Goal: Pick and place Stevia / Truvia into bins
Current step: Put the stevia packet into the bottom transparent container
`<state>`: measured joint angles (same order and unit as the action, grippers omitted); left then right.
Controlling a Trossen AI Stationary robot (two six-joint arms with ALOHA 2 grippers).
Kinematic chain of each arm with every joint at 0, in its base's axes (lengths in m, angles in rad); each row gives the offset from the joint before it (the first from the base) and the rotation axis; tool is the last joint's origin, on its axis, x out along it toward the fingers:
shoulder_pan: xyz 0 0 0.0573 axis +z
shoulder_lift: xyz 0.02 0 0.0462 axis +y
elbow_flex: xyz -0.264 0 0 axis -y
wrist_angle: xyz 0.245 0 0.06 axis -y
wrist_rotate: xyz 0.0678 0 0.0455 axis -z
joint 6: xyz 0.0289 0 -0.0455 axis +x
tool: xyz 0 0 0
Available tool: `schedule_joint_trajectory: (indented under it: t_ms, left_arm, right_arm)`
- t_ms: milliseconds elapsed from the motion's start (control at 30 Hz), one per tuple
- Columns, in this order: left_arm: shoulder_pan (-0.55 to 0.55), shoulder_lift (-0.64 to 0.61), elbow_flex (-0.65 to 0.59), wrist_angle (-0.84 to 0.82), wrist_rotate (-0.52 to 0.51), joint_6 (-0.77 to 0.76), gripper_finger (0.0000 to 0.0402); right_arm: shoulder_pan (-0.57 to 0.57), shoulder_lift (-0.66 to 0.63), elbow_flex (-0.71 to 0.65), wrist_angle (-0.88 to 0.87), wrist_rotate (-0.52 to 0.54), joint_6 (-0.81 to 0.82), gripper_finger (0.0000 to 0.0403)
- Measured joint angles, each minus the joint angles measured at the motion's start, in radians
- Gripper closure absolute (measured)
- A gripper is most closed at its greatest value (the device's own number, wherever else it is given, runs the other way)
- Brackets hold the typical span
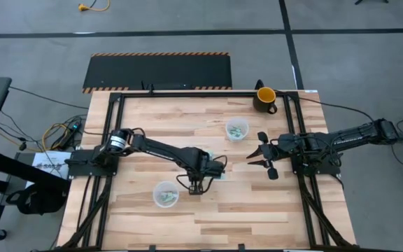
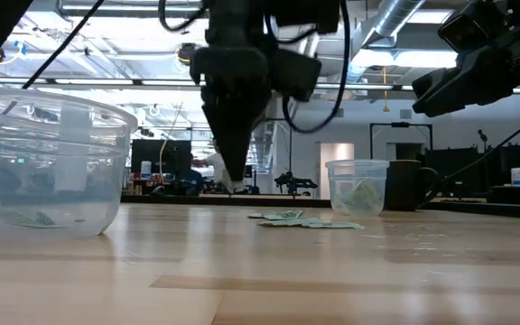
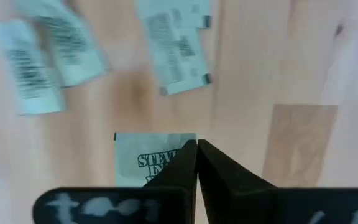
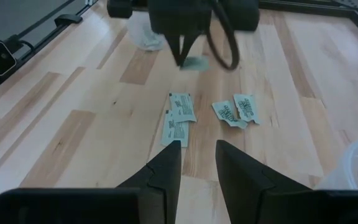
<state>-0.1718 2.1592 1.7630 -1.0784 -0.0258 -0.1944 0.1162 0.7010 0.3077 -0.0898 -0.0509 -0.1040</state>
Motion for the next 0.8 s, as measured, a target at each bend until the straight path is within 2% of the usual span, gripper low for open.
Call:
schedule_joint_trajectory:
  t_ms: [167,300,500,800]
  left_arm:
    - [-0.017,-0.002,0.096,-0.154,-0.145,-0.008,0.0401]
    - [-0.039,-0.002,0.159,-0.295,-0.215,-0.060,0.0401]
    - [-0.092,-0.074,0.175,-0.391,-0.248,-0.167,0.0401]
    - [-0.246,-0.189,0.175,-0.457,-0.249,-0.194,0.0401]
  right_arm:
    - [0.000,0.000,0.000,0.000,0.000,0.000,0.0310]
    - [0.000,0.000,0.000,0.000,0.000,0.000,0.0310]
    - [0.000,0.000,0.000,0.001,0.000,0.000,0.0310]
    - [0.000,0.000,0.000,0.009,0.000,0.027,0.0310]
